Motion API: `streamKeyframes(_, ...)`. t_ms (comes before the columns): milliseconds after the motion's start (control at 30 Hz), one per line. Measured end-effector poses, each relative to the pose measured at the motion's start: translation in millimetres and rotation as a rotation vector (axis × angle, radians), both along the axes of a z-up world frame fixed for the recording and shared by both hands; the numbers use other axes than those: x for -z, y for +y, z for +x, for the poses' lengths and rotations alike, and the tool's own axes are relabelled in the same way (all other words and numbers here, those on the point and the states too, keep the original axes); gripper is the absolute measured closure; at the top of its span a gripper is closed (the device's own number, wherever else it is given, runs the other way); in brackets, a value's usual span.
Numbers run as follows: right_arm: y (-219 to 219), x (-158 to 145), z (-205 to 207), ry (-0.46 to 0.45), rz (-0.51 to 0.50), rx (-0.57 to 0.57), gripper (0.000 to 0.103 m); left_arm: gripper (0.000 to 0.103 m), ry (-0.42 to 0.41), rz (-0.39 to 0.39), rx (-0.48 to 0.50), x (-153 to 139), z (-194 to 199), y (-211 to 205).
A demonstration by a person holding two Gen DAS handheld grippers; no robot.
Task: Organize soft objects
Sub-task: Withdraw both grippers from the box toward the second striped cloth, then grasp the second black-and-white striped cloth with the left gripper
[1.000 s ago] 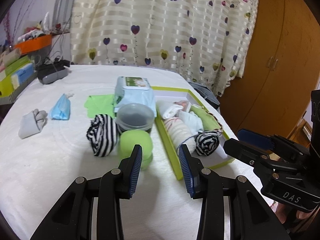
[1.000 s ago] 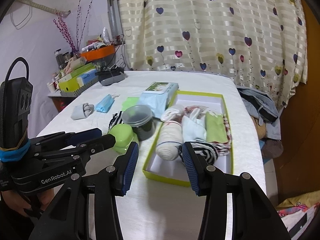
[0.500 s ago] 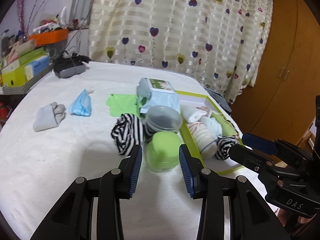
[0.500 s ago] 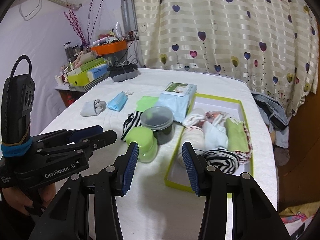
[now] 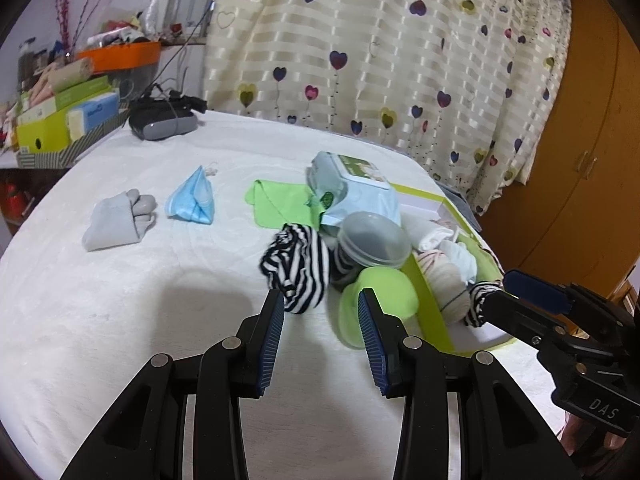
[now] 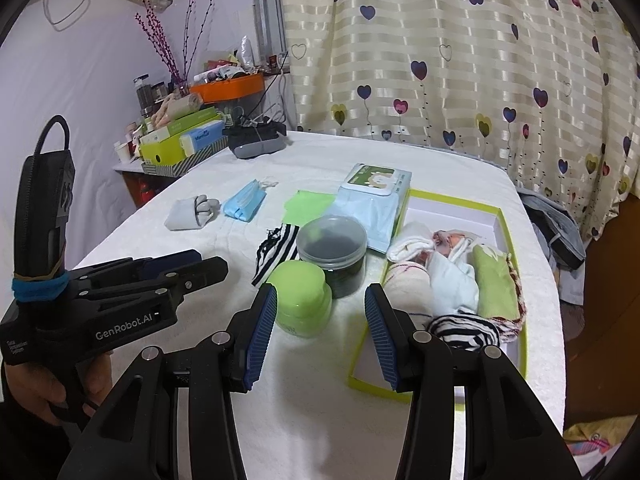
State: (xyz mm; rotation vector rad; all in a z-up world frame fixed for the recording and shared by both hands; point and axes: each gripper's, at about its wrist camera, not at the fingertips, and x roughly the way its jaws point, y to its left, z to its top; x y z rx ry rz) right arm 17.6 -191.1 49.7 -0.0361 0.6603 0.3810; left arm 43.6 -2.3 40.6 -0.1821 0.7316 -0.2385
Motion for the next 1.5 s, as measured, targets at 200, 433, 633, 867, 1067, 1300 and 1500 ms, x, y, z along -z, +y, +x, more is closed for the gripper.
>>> streamKeyframes(200, 5.4, 1.9, 5.6, 0.004, -0.002, -0.014, 0.056, 0.059, 0.034, -0.013, -0.024, 9.7, 13.9, 11.5)
streamKeyframes(433, 6.4, 3.3, 11.6, 0.009, -0.001, -0.021, 0.056, 0.056, 0.084, -0.008, -0.03, 27.1, 42.9, 9.7)
streamKeyframes(633, 6.0, 5.2, 20.1, 0.013, 0.001, -0.023, 0.056, 0.056, 0.115, -0.003, -0.016, 40.0, 67.7, 3.8)
streamKeyframes(867, 7.1, 4.0, 33.8, 0.011, 0.005, -0.031, 0.056, 0.055, 0.176, -0.004, -0.006, 59.7, 93.2, 1.3)
streamKeyframes(1067, 7.8, 3.8, 40.1, 0.012, 0.012, -0.038, 0.056, 0.058, 0.179, -0.022, -0.008, 62.2, 99.8, 4.1)
streamKeyframes(1300, 9.1, 4.2, 42.9, 0.012, 0.013, -0.035, 0.056, 0.092, 0.175, -0.006, 0.013, 63.2, 101.1, 0.8)
streamKeyframes(1500, 13.3, 2.7, 47.2, 0.01, 0.012, -0.038, 0.056, 0.093, 0.135, -0.017, -0.012, 51.9, 86.9, 13.2)
